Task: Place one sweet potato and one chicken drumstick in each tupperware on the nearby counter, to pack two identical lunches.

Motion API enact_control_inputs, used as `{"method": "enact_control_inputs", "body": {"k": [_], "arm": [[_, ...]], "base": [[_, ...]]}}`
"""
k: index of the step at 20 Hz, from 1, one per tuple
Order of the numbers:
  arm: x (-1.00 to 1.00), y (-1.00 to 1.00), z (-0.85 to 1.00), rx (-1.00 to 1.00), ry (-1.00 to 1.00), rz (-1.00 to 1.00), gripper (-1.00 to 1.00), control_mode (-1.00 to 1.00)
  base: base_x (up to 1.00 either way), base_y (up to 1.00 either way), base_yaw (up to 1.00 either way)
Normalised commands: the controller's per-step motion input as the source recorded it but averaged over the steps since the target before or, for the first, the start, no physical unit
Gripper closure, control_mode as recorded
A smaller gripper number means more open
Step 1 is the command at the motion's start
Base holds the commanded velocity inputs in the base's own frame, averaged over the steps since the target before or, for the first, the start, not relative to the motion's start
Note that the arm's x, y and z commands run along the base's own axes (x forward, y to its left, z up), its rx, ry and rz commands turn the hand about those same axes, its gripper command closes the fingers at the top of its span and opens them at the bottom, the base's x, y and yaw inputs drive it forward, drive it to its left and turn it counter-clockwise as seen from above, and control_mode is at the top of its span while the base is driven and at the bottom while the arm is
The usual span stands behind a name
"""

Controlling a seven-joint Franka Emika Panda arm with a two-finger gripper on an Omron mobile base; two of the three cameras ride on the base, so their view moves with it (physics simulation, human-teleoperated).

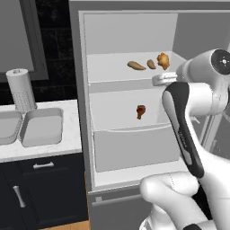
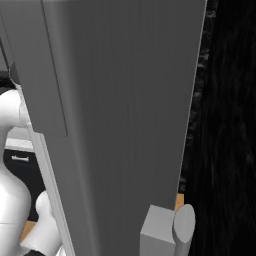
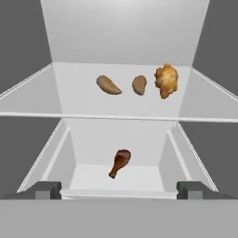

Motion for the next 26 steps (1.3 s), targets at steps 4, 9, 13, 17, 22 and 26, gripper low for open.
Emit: {"method": "enact_control_inputs", "body": {"k": [4,9,13,17,22,26], "arm": [[0.29,-0.37,0.19,0.00,0.02,0.00,-1.00,-1.00],[0.25,-0.49,0.12,0.00,-0.03,-0.01,-1.00,-1.00],[0.39,-0.45,0.04,0.00,0.00,-0.02,-1.00,-1.00],[0.58,-0.32,0.00,0.00,0.00,0.00,-1.00,-1.00],[0.84,-0.08,0.00,-0.01,0.05,-0.01,-1.00,-1.00],[0.73,-0.37,0.00,0.00,0.14,0.00,-1.00,-1.00]], "base": [[0.00,0.00,0.00],[0.00,0.00,0.00],[0.00,0.00,0.00],[0.00,0.00,0.00],[0.00,0.00,0.00],[0.00,0.00,0.00]]}}
